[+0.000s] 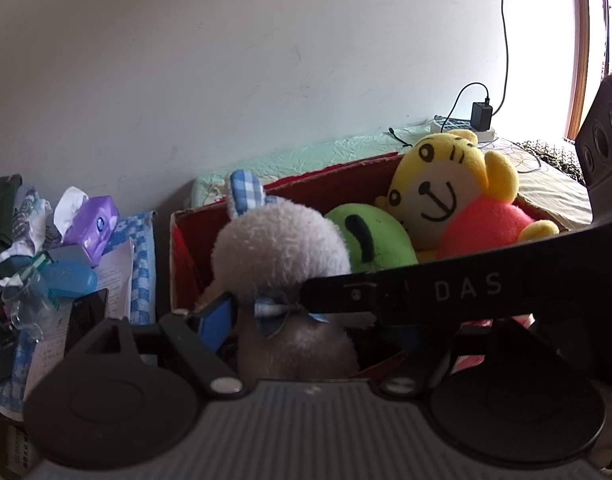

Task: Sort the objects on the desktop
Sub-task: 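Lower the white bunny into the red box beside the green plush, then hold the white bunny in the box with both grippers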

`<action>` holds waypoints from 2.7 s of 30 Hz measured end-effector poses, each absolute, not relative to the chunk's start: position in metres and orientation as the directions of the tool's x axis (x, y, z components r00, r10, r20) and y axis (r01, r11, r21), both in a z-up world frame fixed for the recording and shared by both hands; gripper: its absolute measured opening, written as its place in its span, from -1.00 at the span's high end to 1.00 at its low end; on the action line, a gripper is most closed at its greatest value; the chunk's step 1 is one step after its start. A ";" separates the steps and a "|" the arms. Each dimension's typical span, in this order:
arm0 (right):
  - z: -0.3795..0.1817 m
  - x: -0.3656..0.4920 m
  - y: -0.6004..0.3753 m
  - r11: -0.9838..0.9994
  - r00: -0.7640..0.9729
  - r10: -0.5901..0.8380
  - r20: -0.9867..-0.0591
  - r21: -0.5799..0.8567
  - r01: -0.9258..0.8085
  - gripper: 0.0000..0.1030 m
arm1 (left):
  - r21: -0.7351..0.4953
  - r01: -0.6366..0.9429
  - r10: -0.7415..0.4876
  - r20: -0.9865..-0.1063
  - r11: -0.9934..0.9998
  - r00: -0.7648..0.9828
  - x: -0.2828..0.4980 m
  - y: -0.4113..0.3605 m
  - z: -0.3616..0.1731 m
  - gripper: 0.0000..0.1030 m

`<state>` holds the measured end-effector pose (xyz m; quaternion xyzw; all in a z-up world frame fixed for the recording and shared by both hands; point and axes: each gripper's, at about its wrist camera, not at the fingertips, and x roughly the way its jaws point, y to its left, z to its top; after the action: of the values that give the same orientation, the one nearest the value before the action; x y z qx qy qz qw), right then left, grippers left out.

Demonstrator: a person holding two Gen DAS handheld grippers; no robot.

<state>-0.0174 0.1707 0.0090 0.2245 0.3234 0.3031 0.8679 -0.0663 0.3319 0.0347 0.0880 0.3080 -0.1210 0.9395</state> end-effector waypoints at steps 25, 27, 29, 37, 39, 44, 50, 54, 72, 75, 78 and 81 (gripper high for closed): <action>0.012 -0.030 0.149 0.771 0.693 0.586 -0.420 0.552 -0.317 0.48 | 0.053 0.247 -0.153 -0.652 0.968 0.742 -0.054 0.322 0.030 -0.61; 0.012 -0.030 0.150 0.779 0.694 0.581 -0.425 0.537 -0.324 0.48 | 0.039 0.236 -0.153 -0.657 0.971 0.738 -0.053 0.323 0.030 -0.62; 0.011 -0.031 0.152 0.787 0.698 0.576 -0.426 0.522 -0.330 0.48 | 0.026 0.226 -0.153 -0.660 0.974 0.735 -0.053 0.323 0.030 -0.62; 0.009 -0.033 0.154 0.805 0.710 0.559 -0.428 0.484 -0.342 0.49 | -0.008 0.175 -0.134 -0.675 0.984 0.726 -0.052 0.324 0.028 -0.66; 0.009 -0.033 0.153 0.805 0.712 0.559 -0.426 0.486 -0.341 0.49 | -0.013 0.166 -0.132 -0.674 0.986 0.727 -0.053 0.325 0.028 -0.68; 0.009 -0.034 0.153 0.806 0.714 0.557 -0.424 0.484 -0.341 0.48 | -0.023 0.151 -0.127 -0.669 0.988 0.732 -0.053 0.326 0.026 -0.70; 0.009 -0.034 0.154 0.805 0.714 0.557 -0.423 0.485 -0.341 0.49 | -0.025 0.138 -0.119 -0.668 0.990 0.735 -0.055 0.326 0.026 -0.70; 0.009 -0.034 0.154 0.805 0.714 0.558 -0.424 0.485 -0.342 0.50 | -0.021 0.133 -0.113 -0.667 0.991 0.736 -0.055 0.326 0.026 -0.71; 0.009 -0.035 0.154 0.806 0.706 0.561 -0.432 0.479 -0.347 0.52 | -0.013 0.114 -0.094 -0.662 0.993 0.743 -0.056 0.326 0.025 -0.78; 0.009 -0.035 0.153 0.807 0.709 0.559 -0.431 0.479 -0.345 0.52 | -0.014 0.111 -0.092 -0.660 0.994 0.745 -0.056 0.327 0.025 -0.81; 0.009 -0.036 0.153 0.809 0.712 0.557 -0.428 0.475 -0.347 0.52 | -0.014 0.109 -0.091 -0.657 0.994 0.749 -0.056 0.327 0.024 -0.81; 0.009 -0.035 0.153 0.809 0.714 0.556 -0.425 0.475 -0.347 0.51 | -0.017 0.110 -0.094 -0.655 0.994 0.750 -0.056 0.328 0.024 -0.82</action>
<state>-0.0352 0.1529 0.0088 0.1835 0.2845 0.2490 0.9074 -0.0565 0.3277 0.0239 0.0112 0.3493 -0.0546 0.9354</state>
